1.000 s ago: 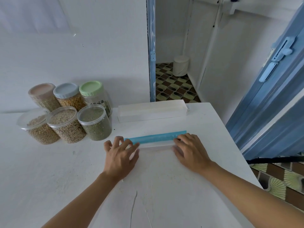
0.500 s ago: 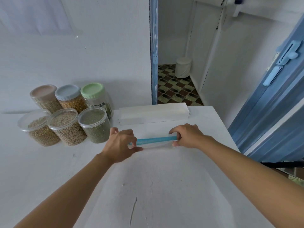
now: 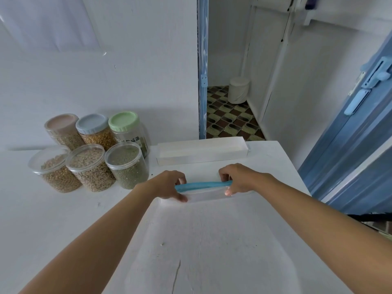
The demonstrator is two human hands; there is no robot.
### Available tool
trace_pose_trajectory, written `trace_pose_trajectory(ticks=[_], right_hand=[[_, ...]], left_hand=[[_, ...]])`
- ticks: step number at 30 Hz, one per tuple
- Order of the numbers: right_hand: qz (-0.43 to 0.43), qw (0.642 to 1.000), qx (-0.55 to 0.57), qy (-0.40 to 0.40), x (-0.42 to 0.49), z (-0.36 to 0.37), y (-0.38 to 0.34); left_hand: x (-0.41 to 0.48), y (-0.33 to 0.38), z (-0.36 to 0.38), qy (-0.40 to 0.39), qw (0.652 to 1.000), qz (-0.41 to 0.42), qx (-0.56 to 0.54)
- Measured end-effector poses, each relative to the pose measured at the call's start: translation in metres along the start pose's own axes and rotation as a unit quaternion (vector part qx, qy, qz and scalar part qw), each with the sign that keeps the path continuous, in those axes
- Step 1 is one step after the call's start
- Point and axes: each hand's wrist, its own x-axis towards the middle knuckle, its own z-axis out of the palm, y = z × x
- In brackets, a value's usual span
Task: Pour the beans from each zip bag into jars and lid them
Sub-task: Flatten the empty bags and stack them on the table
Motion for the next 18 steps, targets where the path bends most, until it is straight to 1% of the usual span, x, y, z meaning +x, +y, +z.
trace_pose_trajectory(ticks=[6, 13, 18], right_hand=[[-0.041, 0.999, 0.013, 0.026, -0.015, 0.009, 0.001], [-0.054, 0.994, 0.062, 0.067, -0.024, 0.02, 0.008], [-0.078, 0.986, 0.089, 0.116, -0.036, 0.033, 0.014]], left_hand=[[-0.006, -0.001, 0.006, 0.023, 0.999, 0.027, 0.027], [-0.014, 0.003, 0.011, 0.051, 0.995, 0.052, 0.07], [-0.025, -0.001, 0.019, 0.094, 0.991, 0.081, 0.053]])
